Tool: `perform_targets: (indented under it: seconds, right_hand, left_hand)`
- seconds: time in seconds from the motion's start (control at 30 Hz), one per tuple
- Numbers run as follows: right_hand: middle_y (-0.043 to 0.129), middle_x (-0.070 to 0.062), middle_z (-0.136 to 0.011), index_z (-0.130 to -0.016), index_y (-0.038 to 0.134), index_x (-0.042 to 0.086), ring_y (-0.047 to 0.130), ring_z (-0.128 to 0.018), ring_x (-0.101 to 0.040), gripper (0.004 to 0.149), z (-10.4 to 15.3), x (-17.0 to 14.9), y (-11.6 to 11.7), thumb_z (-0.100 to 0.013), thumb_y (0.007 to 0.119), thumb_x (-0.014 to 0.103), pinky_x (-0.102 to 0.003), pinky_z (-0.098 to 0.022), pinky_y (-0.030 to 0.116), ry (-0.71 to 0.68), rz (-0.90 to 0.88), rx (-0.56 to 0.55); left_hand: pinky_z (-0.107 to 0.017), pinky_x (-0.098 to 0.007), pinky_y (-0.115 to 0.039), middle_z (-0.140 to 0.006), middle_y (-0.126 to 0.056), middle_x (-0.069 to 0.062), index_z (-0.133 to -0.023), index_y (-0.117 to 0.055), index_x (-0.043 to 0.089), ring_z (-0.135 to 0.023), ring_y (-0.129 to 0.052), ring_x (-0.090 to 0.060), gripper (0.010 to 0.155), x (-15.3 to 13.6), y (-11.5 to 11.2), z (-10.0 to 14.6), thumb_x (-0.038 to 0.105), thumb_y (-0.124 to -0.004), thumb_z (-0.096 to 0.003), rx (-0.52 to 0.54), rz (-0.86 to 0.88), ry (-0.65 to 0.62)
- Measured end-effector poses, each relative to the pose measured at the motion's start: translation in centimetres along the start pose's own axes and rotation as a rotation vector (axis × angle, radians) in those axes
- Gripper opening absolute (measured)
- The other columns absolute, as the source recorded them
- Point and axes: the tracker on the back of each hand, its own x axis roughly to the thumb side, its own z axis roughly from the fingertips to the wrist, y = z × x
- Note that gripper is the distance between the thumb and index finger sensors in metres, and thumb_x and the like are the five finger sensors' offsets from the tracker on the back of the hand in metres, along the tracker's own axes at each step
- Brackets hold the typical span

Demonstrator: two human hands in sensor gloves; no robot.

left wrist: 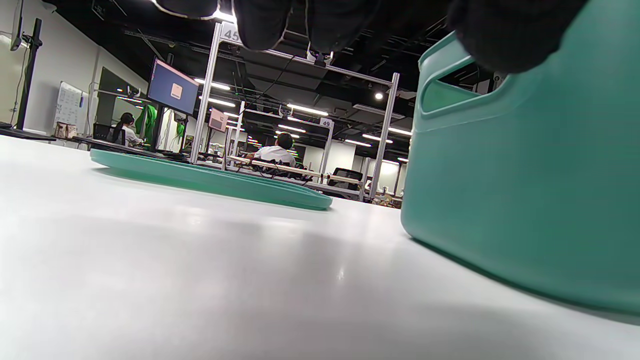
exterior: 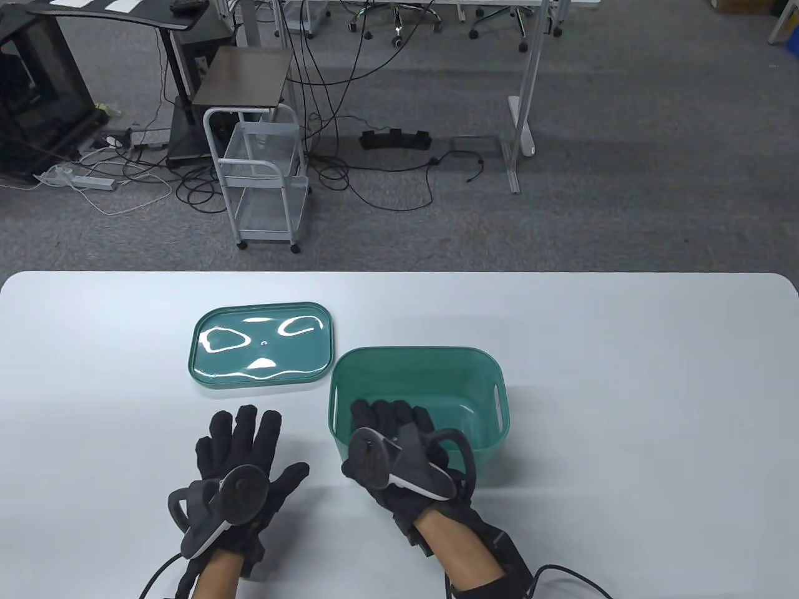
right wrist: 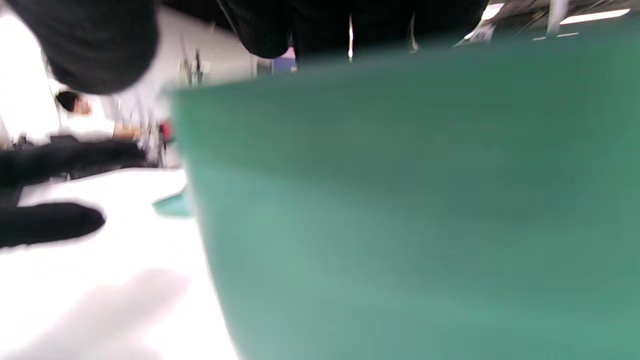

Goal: Cover the plastic storage box

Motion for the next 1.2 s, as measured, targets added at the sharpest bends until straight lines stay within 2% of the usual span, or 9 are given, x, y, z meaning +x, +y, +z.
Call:
perform_targets:
  seconds: [0.1,0.23,0.33,0.5,0.53,0.63,0.93,1.03,1.2]
  right_hand:
    - [0.037,-0.016,-0.126,-0.116,0.037,0.023,0.031,-0.115,-0.046,0.09,0.6,-4.1,-2.2,-0.042,0.066,0.066,-0.063,-0.079,0.039,0.167,-0.104,-0.114]
    - [0.025,-0.012,-0.129,-0.117,0.032,0.027,0.014,-0.115,-0.043,0.09,2.1,-10.0,-2.7,-0.044,0.063,0.069,-0.063,-0.08,0.027,0.393,-0.187,-0.18]
    - [0.019,-0.01,-0.129,-0.117,0.028,0.029,0.006,-0.114,-0.041,0.09,3.8,-14.8,-0.8,-0.045,0.061,0.07,-0.062,-0.08,0.021,0.579,-0.237,-0.182]
    - [0.014,-0.008,-0.128,-0.117,0.026,0.028,-0.002,-0.112,-0.038,0.09,6.6,-19.2,3.9,-0.044,0.057,0.072,-0.06,-0.078,0.012,0.71,-0.341,-0.137]
    - [0.014,-0.009,-0.128,-0.118,0.025,0.028,-0.002,-0.112,-0.039,0.091,6.9,-19.5,4.5,-0.044,0.052,0.075,-0.06,-0.078,0.014,0.711,-0.356,-0.146]
    - [0.02,-0.009,-0.129,-0.118,0.031,0.027,0.002,-0.113,-0.038,0.089,7.9,-20.3,5.7,-0.044,0.053,0.072,-0.061,-0.078,0.014,0.721,-0.44,-0.246]
    - [0.021,-0.009,-0.129,-0.118,0.031,0.026,0.004,-0.114,-0.039,0.09,9.2,-21.0,5.7,-0.044,0.055,0.072,-0.061,-0.078,0.015,0.733,-0.441,-0.249]
    - [0.022,-0.009,-0.129,-0.117,0.031,0.026,0.005,-0.114,-0.039,0.09,9.7,-21.0,5.6,-0.044,0.055,0.072,-0.061,-0.078,0.016,0.728,-0.415,-0.254]
    - [0.025,-0.01,-0.128,-0.117,0.033,0.024,0.007,-0.114,-0.04,0.09,10.0,-20.9,5.5,-0.045,0.056,0.072,-0.061,-0.078,0.018,0.716,-0.416,-0.271]
  left_hand:
    - [-0.079,-0.072,-0.032,-0.129,-0.04,-0.012,-0.119,-0.043,0.035,-0.118,-0.029,-0.052,0.089,0.0,0.0,0.0,0.074,-0.071,-0.0436,-0.003,0.001,0.0]
    - [-0.079,-0.072,-0.032,-0.129,-0.04,-0.011,-0.119,-0.043,0.035,-0.118,-0.029,-0.052,0.089,0.0,-0.1,0.0,0.074,-0.071,-0.0438,-0.005,0.003,-0.002]
    - [-0.079,-0.072,-0.032,-0.129,-0.04,-0.011,-0.119,-0.043,0.035,-0.118,-0.029,-0.052,0.089,0.0,-0.1,0.0,0.074,-0.07,-0.0438,-0.008,0.004,0.002]
    - [-0.079,-0.072,-0.032,-0.129,-0.04,-0.012,-0.119,-0.043,0.035,-0.118,-0.029,-0.052,0.089,0.0,-0.2,0.0,0.074,-0.07,-0.0438,-0.016,0.002,0.004]
    - [-0.079,-0.072,-0.032,-0.129,-0.039,-0.012,-0.119,-0.043,0.035,-0.118,-0.029,-0.052,0.089,0.0,-0.2,0.0,0.074,-0.07,-0.0439,-0.019,0.002,0.003]
    - [-0.08,-0.072,-0.032,-0.13,-0.039,-0.011,-0.119,-0.043,0.035,-0.119,-0.029,-0.052,0.089,0.2,-0.4,-0.1,0.074,-0.07,-0.044,-0.031,-0.008,0.0]
    - [-0.081,-0.071,-0.031,-0.131,-0.035,-0.01,-0.12,-0.039,0.038,-0.12,-0.026,-0.05,0.089,0.5,-1.0,-1.0,0.075,-0.069,-0.0442,-0.088,-0.05,0.013]
    - [-0.083,-0.07,-0.03,-0.132,-0.032,-0.009,-0.12,-0.037,0.039,-0.121,-0.024,-0.049,0.089,0.3,-0.9,-3.0,0.074,-0.069,-0.0446,-0.121,-0.078,0.033]
    - [-0.083,-0.069,-0.028,-0.131,-0.031,-0.009,-0.119,-0.038,0.039,-0.121,-0.024,-0.047,0.085,-0.8,-0.6,-8.0,0.072,-0.067,-0.0461,-0.188,-0.208,0.029]
